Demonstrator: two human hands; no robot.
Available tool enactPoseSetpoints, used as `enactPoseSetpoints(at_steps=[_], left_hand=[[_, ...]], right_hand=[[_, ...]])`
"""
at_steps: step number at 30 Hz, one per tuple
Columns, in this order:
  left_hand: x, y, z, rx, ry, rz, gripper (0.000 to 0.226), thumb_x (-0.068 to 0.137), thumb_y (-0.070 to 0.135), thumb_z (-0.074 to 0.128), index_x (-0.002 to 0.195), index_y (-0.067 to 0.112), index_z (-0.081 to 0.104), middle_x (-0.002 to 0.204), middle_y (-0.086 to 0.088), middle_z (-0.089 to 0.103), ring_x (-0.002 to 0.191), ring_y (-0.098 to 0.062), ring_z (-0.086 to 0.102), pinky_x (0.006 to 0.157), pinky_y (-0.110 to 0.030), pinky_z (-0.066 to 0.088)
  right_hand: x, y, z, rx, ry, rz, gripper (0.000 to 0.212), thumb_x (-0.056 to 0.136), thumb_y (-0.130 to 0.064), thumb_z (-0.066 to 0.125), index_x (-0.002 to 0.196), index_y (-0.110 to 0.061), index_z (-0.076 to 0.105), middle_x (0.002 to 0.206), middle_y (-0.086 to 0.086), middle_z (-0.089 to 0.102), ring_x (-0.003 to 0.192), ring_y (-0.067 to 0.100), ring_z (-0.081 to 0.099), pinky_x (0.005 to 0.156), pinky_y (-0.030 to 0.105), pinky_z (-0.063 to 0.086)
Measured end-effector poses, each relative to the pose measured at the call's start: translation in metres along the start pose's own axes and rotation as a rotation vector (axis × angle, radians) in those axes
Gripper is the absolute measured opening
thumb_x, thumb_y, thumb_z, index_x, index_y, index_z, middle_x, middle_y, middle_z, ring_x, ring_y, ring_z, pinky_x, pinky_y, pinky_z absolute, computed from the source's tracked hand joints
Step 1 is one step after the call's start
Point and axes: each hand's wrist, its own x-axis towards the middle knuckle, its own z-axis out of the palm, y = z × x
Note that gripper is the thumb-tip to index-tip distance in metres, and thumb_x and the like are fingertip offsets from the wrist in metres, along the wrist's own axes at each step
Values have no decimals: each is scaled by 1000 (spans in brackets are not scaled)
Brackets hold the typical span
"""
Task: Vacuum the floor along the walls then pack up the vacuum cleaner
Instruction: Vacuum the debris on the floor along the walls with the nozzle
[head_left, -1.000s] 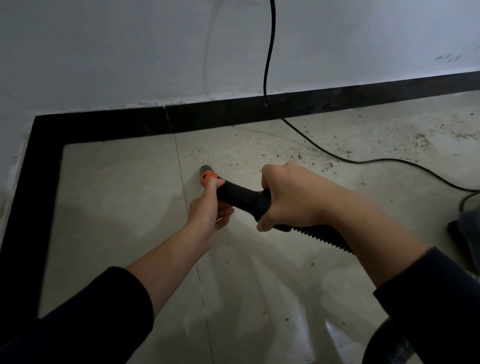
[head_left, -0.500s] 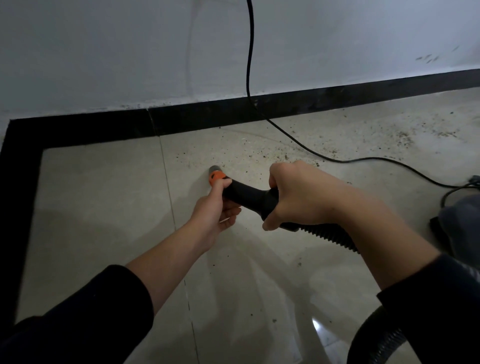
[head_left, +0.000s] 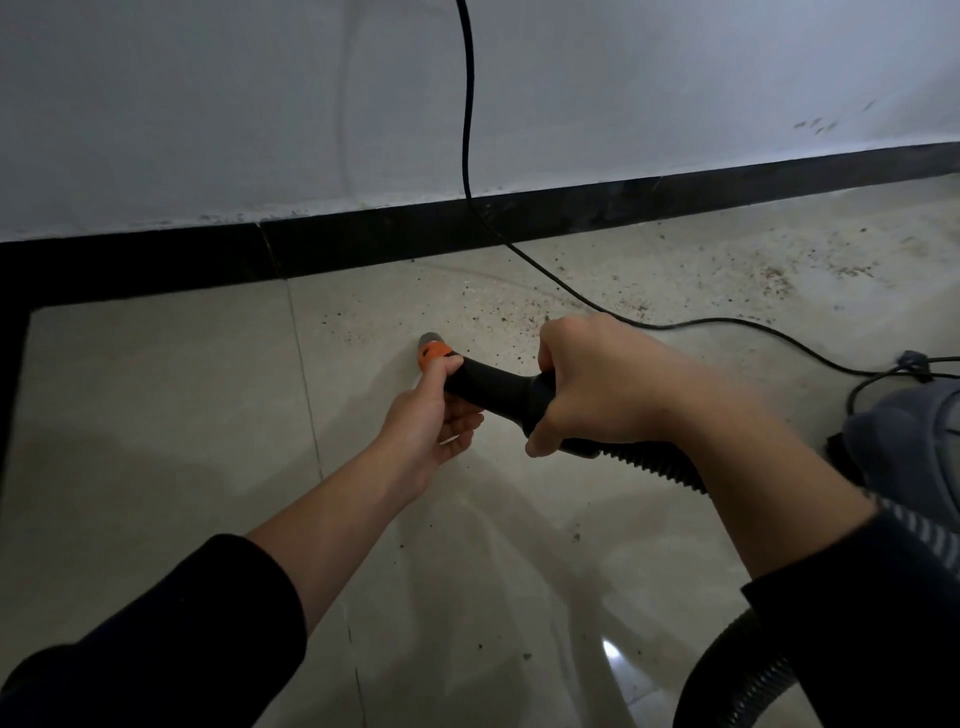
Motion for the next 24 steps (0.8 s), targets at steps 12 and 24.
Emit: enactPoseSetpoints(at_steps=[12,24], left_hand=[[6,6,-6,-15,60,34,36,93,46,53,99,12,63,83,-5,66,79,-16,62,67,-28,50],[5,9,-34,-8,143,45,39,93,47,53,106,11,62,92,-8,68,82,-17,64,66,-27,51]], right_hand=[[12,-9,-1,-18,-4,-26,51,67,-41,84,99,-15,54,83,0,58,72,14,58,63,27,52],[21,-32,6,-11,-9,-77,54,66,-43,84,101,-17,51,85,-1,57,73,13,57,66,29,54]])
